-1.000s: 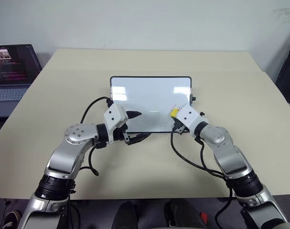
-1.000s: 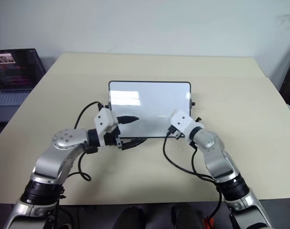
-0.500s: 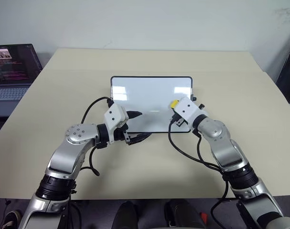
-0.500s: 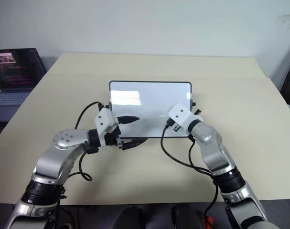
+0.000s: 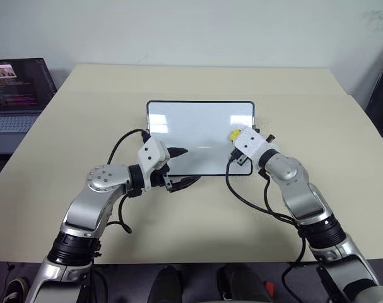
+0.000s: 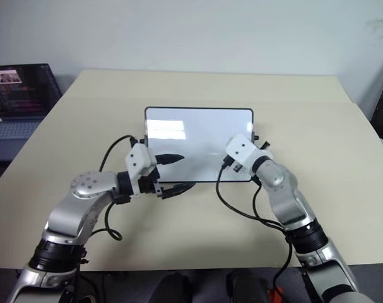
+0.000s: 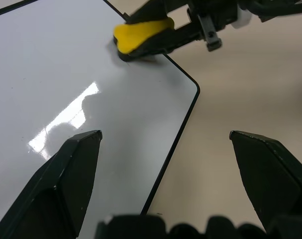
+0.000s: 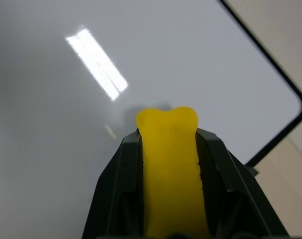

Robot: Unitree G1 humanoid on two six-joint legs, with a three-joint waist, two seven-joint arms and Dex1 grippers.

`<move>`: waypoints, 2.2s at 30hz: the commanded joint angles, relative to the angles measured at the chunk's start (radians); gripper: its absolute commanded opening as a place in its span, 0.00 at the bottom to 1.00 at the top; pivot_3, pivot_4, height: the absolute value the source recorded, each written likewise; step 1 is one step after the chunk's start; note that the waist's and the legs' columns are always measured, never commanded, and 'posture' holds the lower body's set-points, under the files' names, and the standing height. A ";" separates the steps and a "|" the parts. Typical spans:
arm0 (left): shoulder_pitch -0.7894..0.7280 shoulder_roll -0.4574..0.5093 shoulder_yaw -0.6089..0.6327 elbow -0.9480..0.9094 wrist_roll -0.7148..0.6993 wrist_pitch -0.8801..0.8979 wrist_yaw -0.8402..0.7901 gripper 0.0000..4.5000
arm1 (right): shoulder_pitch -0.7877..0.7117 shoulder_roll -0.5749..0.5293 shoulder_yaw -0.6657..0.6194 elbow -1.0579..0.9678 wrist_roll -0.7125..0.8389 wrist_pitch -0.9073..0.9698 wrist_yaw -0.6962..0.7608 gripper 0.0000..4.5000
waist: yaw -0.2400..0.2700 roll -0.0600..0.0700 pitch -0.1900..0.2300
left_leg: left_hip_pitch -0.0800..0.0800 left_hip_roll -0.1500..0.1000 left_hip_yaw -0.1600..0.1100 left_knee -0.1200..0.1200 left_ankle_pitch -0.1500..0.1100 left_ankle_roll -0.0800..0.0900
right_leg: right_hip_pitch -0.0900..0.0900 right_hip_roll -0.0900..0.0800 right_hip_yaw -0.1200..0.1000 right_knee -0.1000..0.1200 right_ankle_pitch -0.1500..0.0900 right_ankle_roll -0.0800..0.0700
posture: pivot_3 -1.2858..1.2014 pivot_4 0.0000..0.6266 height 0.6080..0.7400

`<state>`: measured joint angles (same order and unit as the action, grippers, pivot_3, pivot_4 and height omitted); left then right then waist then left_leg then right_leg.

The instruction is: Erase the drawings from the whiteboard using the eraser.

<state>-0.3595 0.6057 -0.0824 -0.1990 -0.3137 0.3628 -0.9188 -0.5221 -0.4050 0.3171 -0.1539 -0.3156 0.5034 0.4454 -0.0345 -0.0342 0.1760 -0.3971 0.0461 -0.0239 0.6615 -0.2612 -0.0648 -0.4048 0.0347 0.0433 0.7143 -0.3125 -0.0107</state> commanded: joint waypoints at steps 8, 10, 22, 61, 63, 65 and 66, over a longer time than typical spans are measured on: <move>-0.014 -0.004 0.010 -0.027 -0.007 -0.014 0.000 1.00 | -0.017 0.010 0.034 0.026 -0.051 -0.019 0.006 0.24 | -0.001 0.000 0.000 | 0.000 0.000 0.000 0.000 0.000 0.000 | 0.000 0.000 0.000 0.001 0.000 0.000 | 0.52 0.24 1.00; -0.012 -0.004 0.010 -0.028 -0.007 -0.014 0.001 1.00 | 0.011 -0.011 0.061 -0.001 -0.045 0.023 0.076 0.24 | 0.000 0.000 0.000 | 0.000 0.000 0.000 0.000 0.000 0.000 | 0.000 0.000 0.000 0.000 0.000 0.000 | 0.52 0.24 1.00; -0.015 -0.008 0.007 -0.026 -0.010 -0.012 -0.002 1.00 | 0.044 -0.055 -0.016 0.000 -0.047 0.043 0.061 0.24 | 0.002 0.000 0.000 | 0.001 0.000 0.000 0.000 0.000 0.000 | 0.000 0.000 0.000 0.001 0.000 0.001 | 0.52 0.24 1.00; -0.081 -0.059 -0.064 0.028 0.002 -0.056 -0.063 1.00 | 0.374 0.126 -0.278 -0.388 0.042 0.071 -0.116 0.24 | 0.007 -0.001 -0.001 | -0.003 0.000 0.000 -0.001 0.000 -0.001 | -0.001 0.000 -0.001 -0.002 0.000 0.001 | 0.52 0.24 1.00; -0.102 -0.071 -0.083 0.042 0.000 -0.068 -0.089 1.00 | 0.438 0.167 -0.294 -0.436 0.046 0.088 -0.149 0.24 | 0.006 -0.001 -0.001 | -0.003 0.000 0.000 -0.001 0.000 -0.001 | -0.001 0.000 0.000 -0.002 0.000 0.002 | 0.52 0.24 1.00; -0.129 -0.084 -0.118 0.057 -0.007 -0.082 -0.140 1.00 | 0.507 0.222 -0.326 -0.459 0.050 0.103 -0.202 0.24 | 0.005 -0.001 -0.001 | -0.002 -0.001 0.000 -0.001 0.000 -0.001 | -0.001 -0.001 0.000 -0.002 -0.001 0.002 | 0.52 0.24 1.00; -0.144 -0.091 -0.134 0.067 -0.011 -0.083 -0.166 1.00 | 0.524 0.252 -0.343 -0.451 0.059 0.113 -0.229 0.24 | 0.005 -0.001 -0.001 | -0.002 -0.001 0.000 -0.001 0.000 -0.001 | -0.001 -0.001 0.000 -0.001 -0.001 0.002 | 0.52 0.24 1.00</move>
<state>-0.4764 0.5265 -0.1934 -0.1312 -0.3103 0.3034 -1.0443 -0.0063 -0.1756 0.0134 -0.5725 -0.2703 0.6035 0.2639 -0.0295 -0.0355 0.1751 -0.3987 0.0454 -0.0233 0.6610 -0.2612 -0.0655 -0.4052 0.0342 0.0429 0.7133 -0.3138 -0.0078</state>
